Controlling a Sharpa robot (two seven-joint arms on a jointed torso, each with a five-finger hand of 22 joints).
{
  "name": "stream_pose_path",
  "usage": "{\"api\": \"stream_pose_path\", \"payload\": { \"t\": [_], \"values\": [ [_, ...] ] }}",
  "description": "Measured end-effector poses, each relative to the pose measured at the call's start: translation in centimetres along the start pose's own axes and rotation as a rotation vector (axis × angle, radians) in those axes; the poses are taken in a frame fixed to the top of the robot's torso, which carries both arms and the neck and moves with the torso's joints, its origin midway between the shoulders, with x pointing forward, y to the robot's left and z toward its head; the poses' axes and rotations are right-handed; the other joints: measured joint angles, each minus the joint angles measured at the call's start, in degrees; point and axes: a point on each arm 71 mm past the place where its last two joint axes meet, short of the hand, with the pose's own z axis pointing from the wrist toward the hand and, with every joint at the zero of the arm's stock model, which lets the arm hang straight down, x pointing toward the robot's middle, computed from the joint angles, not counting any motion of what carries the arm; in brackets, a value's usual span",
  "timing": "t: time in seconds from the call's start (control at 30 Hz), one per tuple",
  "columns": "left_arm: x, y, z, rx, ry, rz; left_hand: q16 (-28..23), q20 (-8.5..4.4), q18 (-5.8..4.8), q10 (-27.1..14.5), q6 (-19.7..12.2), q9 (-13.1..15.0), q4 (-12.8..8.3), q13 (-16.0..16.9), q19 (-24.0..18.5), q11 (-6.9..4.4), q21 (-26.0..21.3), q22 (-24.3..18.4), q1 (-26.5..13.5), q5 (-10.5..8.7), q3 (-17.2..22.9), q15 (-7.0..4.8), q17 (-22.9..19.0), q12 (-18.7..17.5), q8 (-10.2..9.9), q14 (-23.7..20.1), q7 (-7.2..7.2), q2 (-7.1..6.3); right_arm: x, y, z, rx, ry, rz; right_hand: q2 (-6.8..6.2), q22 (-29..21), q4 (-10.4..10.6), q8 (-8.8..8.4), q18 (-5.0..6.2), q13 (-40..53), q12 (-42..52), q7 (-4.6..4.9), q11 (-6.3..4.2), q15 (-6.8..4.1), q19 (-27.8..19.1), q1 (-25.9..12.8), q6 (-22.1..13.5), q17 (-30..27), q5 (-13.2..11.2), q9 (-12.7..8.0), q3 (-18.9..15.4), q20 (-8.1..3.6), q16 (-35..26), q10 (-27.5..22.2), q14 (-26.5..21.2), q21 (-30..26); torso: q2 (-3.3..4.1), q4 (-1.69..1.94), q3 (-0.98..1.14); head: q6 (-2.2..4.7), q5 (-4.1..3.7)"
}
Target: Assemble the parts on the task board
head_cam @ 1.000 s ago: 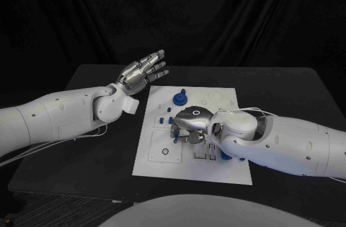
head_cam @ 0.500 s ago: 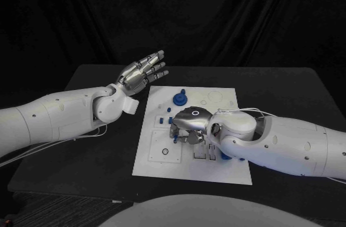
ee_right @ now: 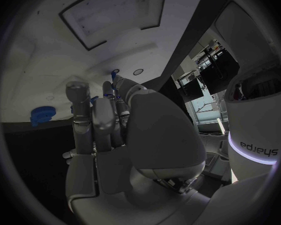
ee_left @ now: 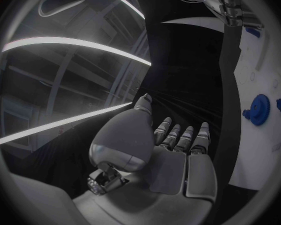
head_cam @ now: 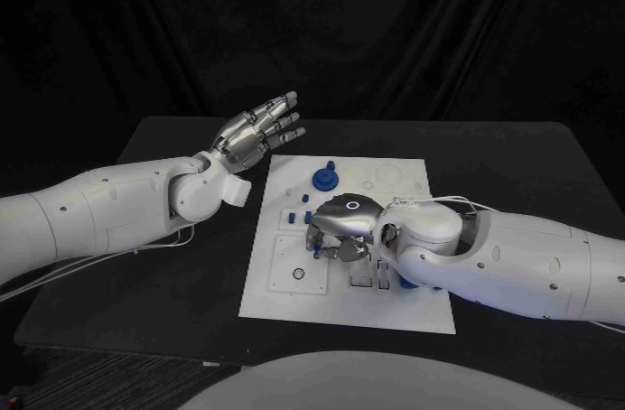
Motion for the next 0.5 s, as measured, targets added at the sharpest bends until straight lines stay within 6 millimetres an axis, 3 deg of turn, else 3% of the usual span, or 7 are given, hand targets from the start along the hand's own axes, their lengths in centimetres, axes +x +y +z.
{"api": "stream_pose_path", "payload": {
  "t": [0.5],
  "values": [
    [0.00,0.12,0.11,-0.003,0.002,-0.001,0.2,0.00,0.00,0.0,0.0,0.0,0.0,0.0,0.0,0.00,0.0,0.0,0.2,0.23,0.0,0.00,0.0,0.0,0.0,0.0,0.00,0.23,0.12,0.22,-0.03,-0.005,0.005,0.003,0.00,0.0,-0.3,0.00,0.00,0.1,0.0,0.19,0.09,0.00,0.0,0.0,-0.2,-0.1,0.0,0.0,0.3,0.00,-0.3,-0.1,0.0,-0.1,0.02,-0.01,0.02,0.00,-0.03]
  ]
}}
